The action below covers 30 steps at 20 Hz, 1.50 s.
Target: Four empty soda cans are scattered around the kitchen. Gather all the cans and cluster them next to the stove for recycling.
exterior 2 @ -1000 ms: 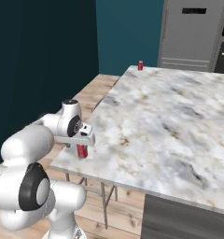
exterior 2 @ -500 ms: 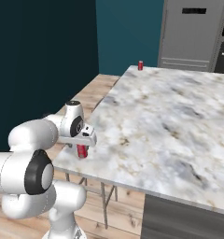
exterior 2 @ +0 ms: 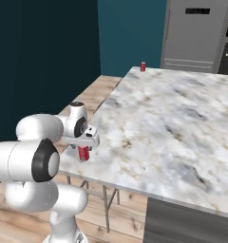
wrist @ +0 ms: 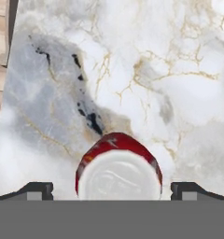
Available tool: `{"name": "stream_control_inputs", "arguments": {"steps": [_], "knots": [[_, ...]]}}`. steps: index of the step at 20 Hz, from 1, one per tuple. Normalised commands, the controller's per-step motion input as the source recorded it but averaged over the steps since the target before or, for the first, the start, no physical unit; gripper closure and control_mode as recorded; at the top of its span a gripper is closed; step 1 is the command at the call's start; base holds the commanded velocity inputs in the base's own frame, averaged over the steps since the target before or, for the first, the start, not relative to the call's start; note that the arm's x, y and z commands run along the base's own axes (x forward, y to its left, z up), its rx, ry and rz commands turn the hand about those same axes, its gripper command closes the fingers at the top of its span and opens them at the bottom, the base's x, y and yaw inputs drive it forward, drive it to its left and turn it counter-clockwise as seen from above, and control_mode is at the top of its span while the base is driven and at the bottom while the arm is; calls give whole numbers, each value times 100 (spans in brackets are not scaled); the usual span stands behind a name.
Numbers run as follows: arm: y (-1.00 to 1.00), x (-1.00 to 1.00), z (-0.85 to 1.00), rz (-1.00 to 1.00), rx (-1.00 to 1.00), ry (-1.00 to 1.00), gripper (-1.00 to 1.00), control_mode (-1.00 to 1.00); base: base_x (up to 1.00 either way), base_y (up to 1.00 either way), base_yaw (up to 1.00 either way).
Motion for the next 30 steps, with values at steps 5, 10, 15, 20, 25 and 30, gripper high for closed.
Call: {"name": "stream_control_inputs", "arguments": {"steps": [5,10,15,20,25,30], "knots": [[0,14,-13,0,0,0,-100,-100,0,0,0],[0,2,-15,0,0,0,-100,-100,0,0,0],[0,0,-14,0,0,0,-100,-100,0,0,0],[0,1,-13,0,0,0,-100,-100,0,0,0],[0,0,-4,0,0,0,100,-100,0,0,0],[0,0,-2,0,0,0,100,-100,0,0,0]]}}
